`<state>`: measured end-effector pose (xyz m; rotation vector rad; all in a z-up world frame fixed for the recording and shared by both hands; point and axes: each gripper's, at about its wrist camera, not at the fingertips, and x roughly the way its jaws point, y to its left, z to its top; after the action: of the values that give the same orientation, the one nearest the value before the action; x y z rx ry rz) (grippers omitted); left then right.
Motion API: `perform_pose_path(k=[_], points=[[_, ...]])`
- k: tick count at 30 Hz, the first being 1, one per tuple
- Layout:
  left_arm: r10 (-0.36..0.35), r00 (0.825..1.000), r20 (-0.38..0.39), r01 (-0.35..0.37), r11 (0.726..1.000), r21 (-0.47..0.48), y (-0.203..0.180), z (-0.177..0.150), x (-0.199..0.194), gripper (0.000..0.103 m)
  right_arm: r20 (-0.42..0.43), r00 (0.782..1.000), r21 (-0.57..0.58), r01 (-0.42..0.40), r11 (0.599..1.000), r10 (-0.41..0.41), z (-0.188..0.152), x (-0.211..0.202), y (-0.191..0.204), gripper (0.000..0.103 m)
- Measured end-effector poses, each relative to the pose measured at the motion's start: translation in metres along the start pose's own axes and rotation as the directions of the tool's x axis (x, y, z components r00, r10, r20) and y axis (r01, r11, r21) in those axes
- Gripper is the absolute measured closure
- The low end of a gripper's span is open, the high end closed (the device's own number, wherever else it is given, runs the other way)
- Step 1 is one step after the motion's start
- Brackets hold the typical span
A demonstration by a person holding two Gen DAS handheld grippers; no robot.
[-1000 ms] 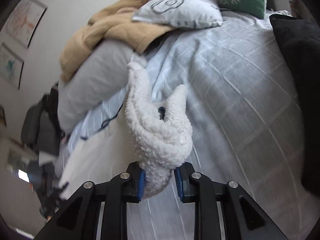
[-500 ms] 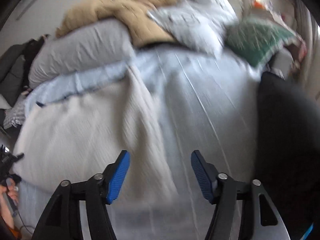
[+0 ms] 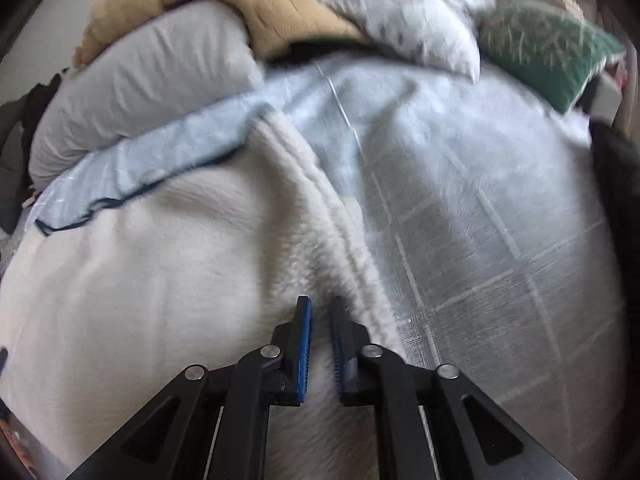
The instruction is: Fold large clothes
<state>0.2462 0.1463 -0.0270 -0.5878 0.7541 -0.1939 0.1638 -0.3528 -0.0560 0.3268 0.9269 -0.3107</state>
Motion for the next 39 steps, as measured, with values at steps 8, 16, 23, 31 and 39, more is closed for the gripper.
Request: perform_pose_path(k=[8, 16, 23, 31, 39], points=[[-0.072, 0.993, 0.090, 0.062, 0.991, 0.115, -0.043, 0.006, -0.029, 0.070, 0.009, 0.937, -0.229, -0.337, 0.913, 0.349, -0.021, -0.056, 0.108, 0.089], [-0.159, 0.985, 0.074, 0.145, 0.975, 0.166, -0.070, 0.002, -0.035, 0.072, -0.278, 0.875, -0.147, -0.447, 0.882, 0.397, -0.042, 0.051, 0.183, 0.093], [-0.275, 0.961, 0.030, 0.249, 0.907, 0.340, -0.144, -0.016, -0.042, 0.072, -0.248, 0.863, -0.096, -0.475, 0.875, 0.441, -0.043, 0.035, 0.164, 0.090], [-0.279, 0.953, -0.118, 0.300, 0.806, 0.510, -0.225, -0.076, -0.016, 0.071, -0.206, 0.824, 0.020, -0.536, 0.844, 0.528, -0.027, 0.010, 0.114, 0.062], [-0.167, 0.956, -0.243, 0.288, 0.709, 0.644, -0.254, -0.149, 0.020, 0.067, -0.043, 0.858, 0.197, -0.495, 0.846, 0.512, -0.021, -0.029, -0.012, 0.051]])
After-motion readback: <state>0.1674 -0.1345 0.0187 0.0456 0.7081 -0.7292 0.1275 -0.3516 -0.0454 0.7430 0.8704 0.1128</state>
